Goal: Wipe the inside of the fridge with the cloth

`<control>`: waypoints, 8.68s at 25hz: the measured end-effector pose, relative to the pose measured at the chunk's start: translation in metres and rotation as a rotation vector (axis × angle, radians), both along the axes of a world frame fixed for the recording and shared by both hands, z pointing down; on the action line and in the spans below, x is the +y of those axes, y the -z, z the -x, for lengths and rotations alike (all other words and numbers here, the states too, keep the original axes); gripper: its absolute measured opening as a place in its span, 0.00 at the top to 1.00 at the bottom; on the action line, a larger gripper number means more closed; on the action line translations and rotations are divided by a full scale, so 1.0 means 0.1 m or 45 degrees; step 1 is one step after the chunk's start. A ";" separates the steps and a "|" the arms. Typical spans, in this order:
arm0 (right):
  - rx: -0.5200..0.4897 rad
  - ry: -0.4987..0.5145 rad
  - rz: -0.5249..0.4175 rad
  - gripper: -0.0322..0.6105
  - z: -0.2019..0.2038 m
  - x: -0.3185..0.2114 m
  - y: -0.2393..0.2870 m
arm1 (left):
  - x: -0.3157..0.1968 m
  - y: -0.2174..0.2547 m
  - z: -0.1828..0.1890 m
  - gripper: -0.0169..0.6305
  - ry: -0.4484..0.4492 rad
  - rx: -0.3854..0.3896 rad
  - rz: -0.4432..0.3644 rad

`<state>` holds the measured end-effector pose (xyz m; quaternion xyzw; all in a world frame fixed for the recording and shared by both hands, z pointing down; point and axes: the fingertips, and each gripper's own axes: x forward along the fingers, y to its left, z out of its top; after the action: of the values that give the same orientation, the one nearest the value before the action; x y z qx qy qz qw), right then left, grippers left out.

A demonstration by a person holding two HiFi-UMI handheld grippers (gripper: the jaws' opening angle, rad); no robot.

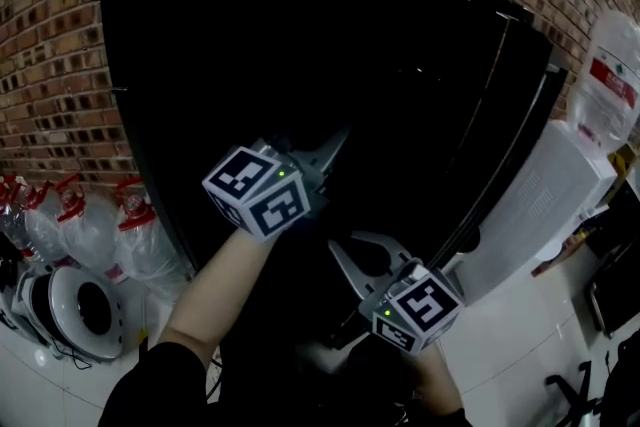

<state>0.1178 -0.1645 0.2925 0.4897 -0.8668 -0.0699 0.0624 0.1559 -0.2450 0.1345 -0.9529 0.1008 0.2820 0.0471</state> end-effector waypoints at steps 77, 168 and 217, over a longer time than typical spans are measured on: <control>-0.128 0.149 0.096 0.95 0.10 -0.26 -0.19 | -1.55 0.15 -0.82 0.90 0.340 -0.030 -0.014; -0.079 0.046 0.151 0.95 -0.03 -0.17 -0.35 | -1.85 -0.48 -1.00 0.90 0.552 -0.144 0.009; -0.080 0.164 0.203 0.95 -0.02 0.05 -0.61 | -0.87 -1.55 -0.83 0.90 0.004 -0.185 0.093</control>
<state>0.1193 -0.1595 0.3538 0.4285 -0.9008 0.0109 0.0692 0.2392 -0.3322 0.2899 -0.9719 0.1087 0.2080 0.0201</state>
